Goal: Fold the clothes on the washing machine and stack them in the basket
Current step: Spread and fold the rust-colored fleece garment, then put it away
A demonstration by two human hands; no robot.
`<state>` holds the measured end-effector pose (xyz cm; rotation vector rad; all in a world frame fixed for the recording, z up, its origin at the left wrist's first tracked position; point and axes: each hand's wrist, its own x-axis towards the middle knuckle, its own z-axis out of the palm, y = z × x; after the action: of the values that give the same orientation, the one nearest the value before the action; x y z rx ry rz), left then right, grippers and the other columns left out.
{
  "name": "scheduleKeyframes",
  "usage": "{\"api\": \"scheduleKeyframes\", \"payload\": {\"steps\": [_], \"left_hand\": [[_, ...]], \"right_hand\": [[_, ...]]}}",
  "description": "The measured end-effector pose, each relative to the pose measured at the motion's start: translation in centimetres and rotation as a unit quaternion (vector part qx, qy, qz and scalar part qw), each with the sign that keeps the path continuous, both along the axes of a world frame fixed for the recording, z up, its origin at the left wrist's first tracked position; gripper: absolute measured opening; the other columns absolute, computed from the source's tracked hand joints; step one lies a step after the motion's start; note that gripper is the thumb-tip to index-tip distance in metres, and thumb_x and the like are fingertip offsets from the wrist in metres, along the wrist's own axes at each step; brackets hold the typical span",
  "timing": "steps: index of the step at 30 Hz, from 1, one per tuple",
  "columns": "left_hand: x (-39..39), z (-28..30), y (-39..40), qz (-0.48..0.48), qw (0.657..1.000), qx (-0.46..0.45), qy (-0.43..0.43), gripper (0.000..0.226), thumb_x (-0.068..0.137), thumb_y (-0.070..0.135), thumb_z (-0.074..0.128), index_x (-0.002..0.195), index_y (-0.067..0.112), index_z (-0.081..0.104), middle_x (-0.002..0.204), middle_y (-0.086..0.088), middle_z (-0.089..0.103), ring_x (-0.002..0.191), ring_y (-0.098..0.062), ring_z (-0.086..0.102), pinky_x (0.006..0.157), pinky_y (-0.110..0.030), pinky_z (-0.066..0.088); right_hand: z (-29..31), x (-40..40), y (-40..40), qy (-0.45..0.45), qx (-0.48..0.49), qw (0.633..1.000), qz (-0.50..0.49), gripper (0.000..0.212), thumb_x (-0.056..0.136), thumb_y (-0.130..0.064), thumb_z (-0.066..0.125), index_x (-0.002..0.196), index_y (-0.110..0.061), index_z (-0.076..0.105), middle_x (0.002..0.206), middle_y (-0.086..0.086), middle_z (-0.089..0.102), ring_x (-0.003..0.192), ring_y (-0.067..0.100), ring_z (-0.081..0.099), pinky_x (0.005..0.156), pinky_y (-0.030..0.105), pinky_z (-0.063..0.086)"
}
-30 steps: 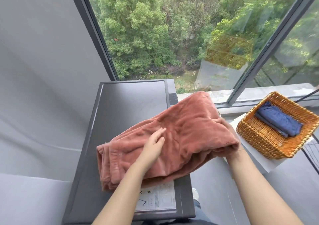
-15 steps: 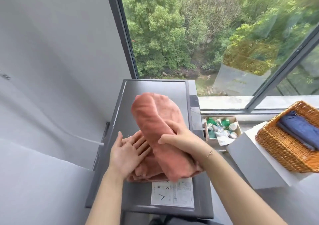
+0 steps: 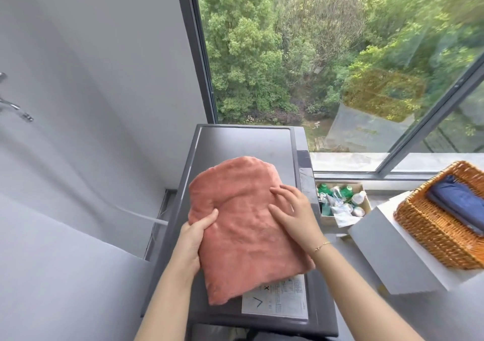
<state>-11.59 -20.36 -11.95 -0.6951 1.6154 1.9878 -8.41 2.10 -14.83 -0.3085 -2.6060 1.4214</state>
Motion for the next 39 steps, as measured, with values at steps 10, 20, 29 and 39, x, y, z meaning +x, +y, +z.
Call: {"api": "scheduleKeyframes", "payload": {"steps": [10, 20, 29, 39], "left_hand": [[-1.1, -4.5, -1.7, -0.042, 0.979, -0.197, 0.005, 0.091, 0.051, 0.065, 0.082, 0.122, 0.015, 0.055, 0.117, -0.005, 0.064, 0.105, -0.027, 0.064, 0.094, -0.046, 0.052], [-0.5, -2.2, -2.1, -0.134, 0.987, -0.017, -0.089, 0.067, 0.063, 0.053, 0.08, 0.115, 0.013, 0.067, 0.103, -0.01, 0.074, 0.098, -0.027, 0.07, 0.097, -0.044, 0.05], [0.1, 1.2, 5.3, -0.2, 0.973, 0.086, -0.073, 0.043, 0.077, 0.035, 0.073, 0.112, 0.009, 0.069, 0.107, -0.015, 0.072, 0.097, -0.03, 0.07, 0.089, -0.042, 0.053], [3.1, 2.6, 23.1, -0.294, 0.952, 0.079, -0.034, 0.042, 0.082, 0.034, 0.069, 0.115, 0.009, 0.066, 0.107, -0.013, 0.072, 0.092, -0.027, 0.071, 0.083, -0.039, 0.054]], "right_hand": [[-3.3, 0.5, -0.7, -0.146, -0.147, 0.975, -0.079, 0.057, 0.08, -0.051, 0.07, 0.125, -0.028, 0.045, 0.126, -0.011, 0.054, 0.11, 0.005, 0.053, 0.091, 0.025, 0.041], [-0.7, 0.7, 1.2, -0.301, -0.386, 0.872, -0.009, 0.05, 0.079, -0.048, 0.072, 0.117, -0.017, 0.065, 0.107, 0.004, 0.073, 0.1, 0.019, 0.07, 0.094, 0.036, 0.052], [2.0, 6.0, 6.8, -0.152, -0.461, 0.869, -0.096, 0.048, 0.082, -0.032, 0.072, 0.125, -0.014, 0.06, 0.116, 0.012, 0.069, 0.108, 0.029, 0.066, 0.099, 0.045, 0.049], [2.8, 13.5, 22.0, -0.056, -0.476, 0.856, -0.193, 0.055, 0.072, -0.03, 0.075, 0.122, -0.013, 0.061, 0.11, 0.009, 0.071, 0.101, 0.025, 0.069, 0.085, 0.035, 0.055]]}}
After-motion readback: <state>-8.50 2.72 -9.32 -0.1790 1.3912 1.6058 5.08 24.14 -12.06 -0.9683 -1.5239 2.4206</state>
